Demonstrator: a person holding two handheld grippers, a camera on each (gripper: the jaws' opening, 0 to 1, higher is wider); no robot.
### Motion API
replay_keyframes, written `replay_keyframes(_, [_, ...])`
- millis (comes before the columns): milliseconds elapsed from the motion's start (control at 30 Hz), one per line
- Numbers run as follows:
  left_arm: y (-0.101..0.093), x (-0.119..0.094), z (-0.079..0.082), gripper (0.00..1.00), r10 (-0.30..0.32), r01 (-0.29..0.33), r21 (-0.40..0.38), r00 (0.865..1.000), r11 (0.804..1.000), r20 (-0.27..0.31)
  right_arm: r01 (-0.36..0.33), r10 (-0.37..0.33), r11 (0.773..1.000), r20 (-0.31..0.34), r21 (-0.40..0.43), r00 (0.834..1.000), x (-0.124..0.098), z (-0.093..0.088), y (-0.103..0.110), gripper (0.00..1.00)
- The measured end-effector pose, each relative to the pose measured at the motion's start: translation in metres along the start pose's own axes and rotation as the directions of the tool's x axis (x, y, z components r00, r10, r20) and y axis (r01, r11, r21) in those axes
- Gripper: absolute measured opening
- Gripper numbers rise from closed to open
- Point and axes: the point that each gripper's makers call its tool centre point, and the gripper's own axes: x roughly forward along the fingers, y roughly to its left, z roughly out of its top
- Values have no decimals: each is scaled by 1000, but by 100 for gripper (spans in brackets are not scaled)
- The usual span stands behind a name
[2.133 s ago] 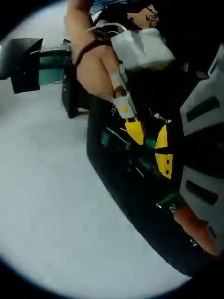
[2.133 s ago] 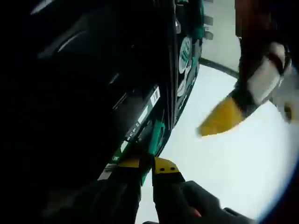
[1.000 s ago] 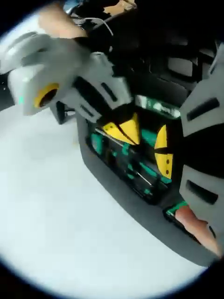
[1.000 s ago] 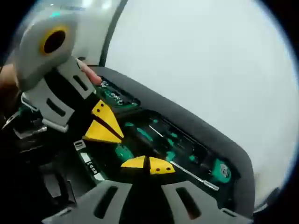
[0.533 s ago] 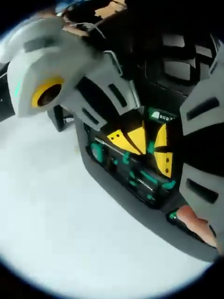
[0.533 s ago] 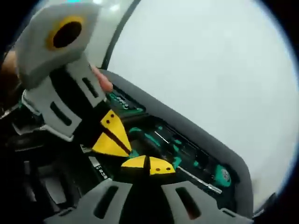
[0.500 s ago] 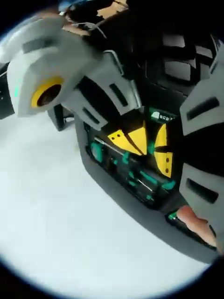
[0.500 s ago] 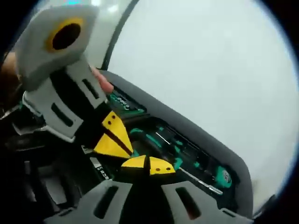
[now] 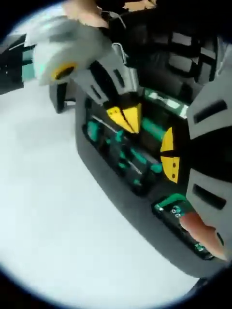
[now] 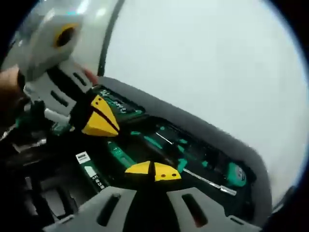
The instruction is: Pick up the tools and put them into their designated positions in the toolbox.
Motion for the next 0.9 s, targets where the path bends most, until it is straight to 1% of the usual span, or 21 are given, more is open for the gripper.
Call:
replay_keyframes(33, [-11,-3,-4,0,-3,3,0,1000,1000,-3,42,-42,999,45,6,998,-7,10,-3,0])
replay_keyframes(67, [-17,0,1,0,-20,21,-11,999,1000,44,26,-27,999,28,20,999,-12,8,3,0])
replay_keyframes(100, [-22,0,1,0,-23,24,-24,999,999,46,-14,15,1000,-64,15,998,-9,-2,2,0])
replay_keyframes(167, [-6,10,-8,0,-65,66,-88,998,994,9,49,-50,998,8,46,999,-16,16,-22,0])
replay_keyframes(200, [0,9,-8,0,-79,78,-107,997,991,3,67,-72,989,33,134,997,-24,27,-37,0])
replay_keyframes(267, [14,-4,9,0,-31,43,-134,996,990,87,69,-92,958,70,279,993,-40,43,-65,0])
replay_keyframes(300, [20,-17,17,0,-25,47,-163,991,986,129,61,-110,924,109,377,988,-57,56,-86,0])
replay_keyframes(367, [23,-48,29,0,-13,52,-196,980,979,198,85,-157,890,128,448,979,-77,67,-111,1])
replay_keyframes(467, [20,-104,38,2,44,44,-269,949,962,313,136,-174,941,102,309,979,-104,73,-129,8])
replay_keyframes(500, [21,-126,37,3,74,37,-292,930,956,361,173,-204,948,91,268,975,-116,72,-131,8])
replay_keyframes(533, [23,-144,37,5,112,20,-310,908,950,404,197,-243,938,133,285,961,-131,78,-134,8])
replay_keyframes(567, [27,-164,33,8,159,-6,-329,884,944,440,184,-286,908,237,377,928,-152,88,-133,8])
replay_keyframes(600, [34,-183,24,9,224,-51,-358,858,932,463,170,-323,869,272,464,907,-169,87,-128,8])
replay_keyframes(633, [42,-203,12,9,293,-99,-387,825,917,482,165,-363,836,303,523,881,-183,83,-125,8])
replay_keyframes(667, [49,-229,-6,9,385,-134,-465,774,875,502,165,-398,819,337,549,853,-195,77,-116,8])
replay_keyframes(700, [54,-246,-20,9,440,-134,-526,735,840,516,172,-426,815,370,553,826,-204,70,-104,8])
replay_keyframes(733, [56,-262,-35,9,485,-126,-574,695,809,531,185,-422,840,399,511,814,-208,62,-86,8])
replay_keyframes(800, [53,-281,-68,9,544,-182,-571,619,801,566,229,-401,890,441,394,803,-208,45,-49,8])
replay_keyframes(833, [49,-283,-85,9,557,-190,-578,609,794,565,259,-388,914,491,311,780,-208,41,-31,8])
replay_keyframes(867, [44,-281,-103,9,569,-200,-589,612,783,549,297,-372,928,524,225,766,-209,38,-16,8])
replay_keyframes(900, [51,-279,-113,9,585,-216,-589,590,779,557,351,-370,926,533,141,761,-208,32,-7,8])
